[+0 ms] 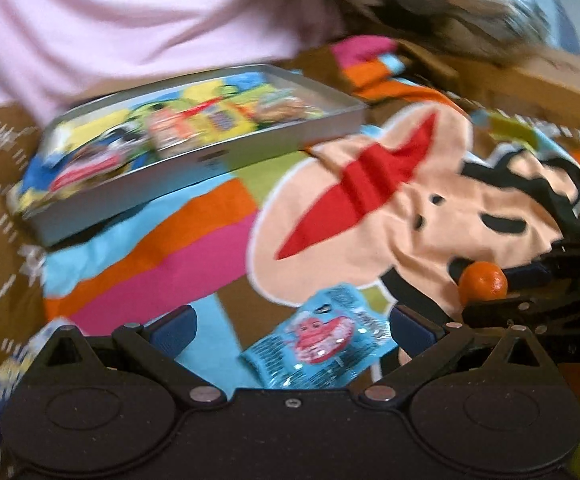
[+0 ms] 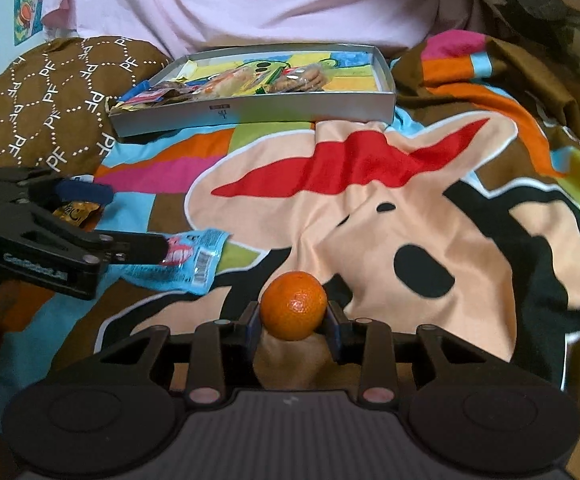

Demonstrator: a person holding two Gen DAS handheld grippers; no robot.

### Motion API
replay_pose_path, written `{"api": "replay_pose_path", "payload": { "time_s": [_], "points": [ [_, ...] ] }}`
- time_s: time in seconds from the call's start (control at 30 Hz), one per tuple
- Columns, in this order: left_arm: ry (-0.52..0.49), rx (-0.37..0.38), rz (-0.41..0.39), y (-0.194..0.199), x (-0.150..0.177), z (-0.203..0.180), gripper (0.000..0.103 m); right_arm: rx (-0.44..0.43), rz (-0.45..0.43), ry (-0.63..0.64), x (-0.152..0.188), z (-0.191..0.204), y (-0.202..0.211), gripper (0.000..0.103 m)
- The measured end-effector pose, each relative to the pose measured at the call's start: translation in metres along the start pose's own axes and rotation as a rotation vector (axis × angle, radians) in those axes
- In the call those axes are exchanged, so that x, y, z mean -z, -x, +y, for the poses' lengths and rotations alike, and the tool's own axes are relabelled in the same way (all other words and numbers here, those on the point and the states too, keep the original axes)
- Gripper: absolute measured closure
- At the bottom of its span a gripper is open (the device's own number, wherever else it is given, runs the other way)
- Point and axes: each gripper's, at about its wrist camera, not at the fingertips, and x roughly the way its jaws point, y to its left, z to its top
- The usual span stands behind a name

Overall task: Organize snacks
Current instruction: 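Close the right tool on the orange while the left tool moves over the blue candy pack, then lower the left tool onto the blue candy pack and close it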

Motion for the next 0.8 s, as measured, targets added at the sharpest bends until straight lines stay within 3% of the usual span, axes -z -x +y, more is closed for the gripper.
{"api": "replay_pose_path", "payload": {
  "time_s": [0.27,0.43,0.7,0.8],
  "points": [
    [-0.280,0.087,0.119,-0.029,0.001,-0.013,0.001,-0.051,-0.024,-0.007,0.010,-0.005,0.004,0.065],
    [-0.246,0.138,0.167,-0.038,-0.004,0.000,0.001,-0.071,-0.033,-0.011,0.014,-0.007,0.004,0.065],
    [-0.240,0.152,0.200,-0.040,-0.005,0.003,0.001,-0.075,-0.036,-0.016,0.015,-0.008,0.003,0.065],
    [-0.203,0.177,0.224,-0.039,-0.004,0.007,0.008,-0.074,-0.036,-0.016,0.016,-0.007,0.003,0.065]
  ]
}}
